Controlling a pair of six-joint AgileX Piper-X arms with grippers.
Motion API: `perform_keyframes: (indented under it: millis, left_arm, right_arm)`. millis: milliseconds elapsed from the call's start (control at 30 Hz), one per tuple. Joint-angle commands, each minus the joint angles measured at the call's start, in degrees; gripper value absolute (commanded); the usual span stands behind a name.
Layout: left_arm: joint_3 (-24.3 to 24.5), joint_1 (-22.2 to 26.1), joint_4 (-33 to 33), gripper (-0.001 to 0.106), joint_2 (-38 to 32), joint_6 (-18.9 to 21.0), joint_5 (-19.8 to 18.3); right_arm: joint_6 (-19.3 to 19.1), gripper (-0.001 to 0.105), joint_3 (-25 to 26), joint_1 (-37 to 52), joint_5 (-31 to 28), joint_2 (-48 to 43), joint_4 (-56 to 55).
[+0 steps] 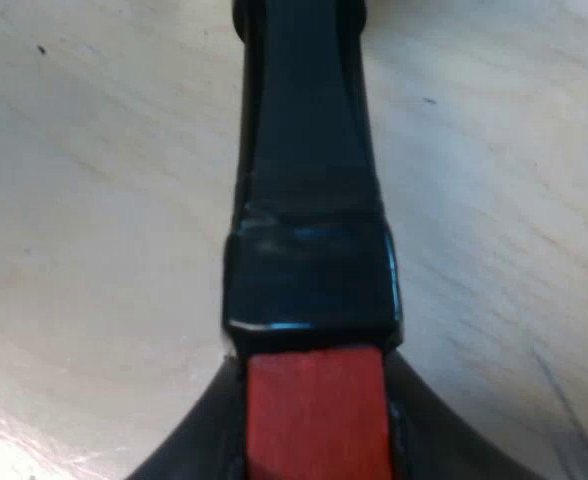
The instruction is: Grind coffee beans and then tamp
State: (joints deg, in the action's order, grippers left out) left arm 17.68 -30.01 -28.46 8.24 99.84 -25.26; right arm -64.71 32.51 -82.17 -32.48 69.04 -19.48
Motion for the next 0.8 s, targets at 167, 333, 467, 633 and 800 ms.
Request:
perform_keyframes:
  millis: [167, 333, 467, 633, 800]
  left_arm:
    - [0.6, -0.3, 0.2, 0.066, -0.4, 0.2, 0.2]
    - [0.6, -0.3, 0.2, 0.066, -0.4, 0.2, 0.2]
    - [0.6, -0.3, 0.2, 0.066, -0.4, 0.2, 0.2]
    - [0.6, -0.3, 0.2, 0.066, -0.4, 0.2, 0.2]
    - [0.6, -0.3, 0.2, 0.066, -0.4, 0.2, 0.2]
  right_arm:
    - [-1.1, 0.000, -3.3, 0.0, -3.8, -0.7, 6.0]
    - [-1.1, 0.000, -4.8, 0.0, -5.0, -0.7, 6.7]
    - [-1.1, 0.000, -6.8, 0.0, -4.6, -0.7, 8.4]
    - [-1.1, 0.009, -7.9, 0.0, -3.8, -0.7, 9.4]
    - [-1.0, 0.049, -8.0, 0.0, -3.3, -0.7, 8.6]
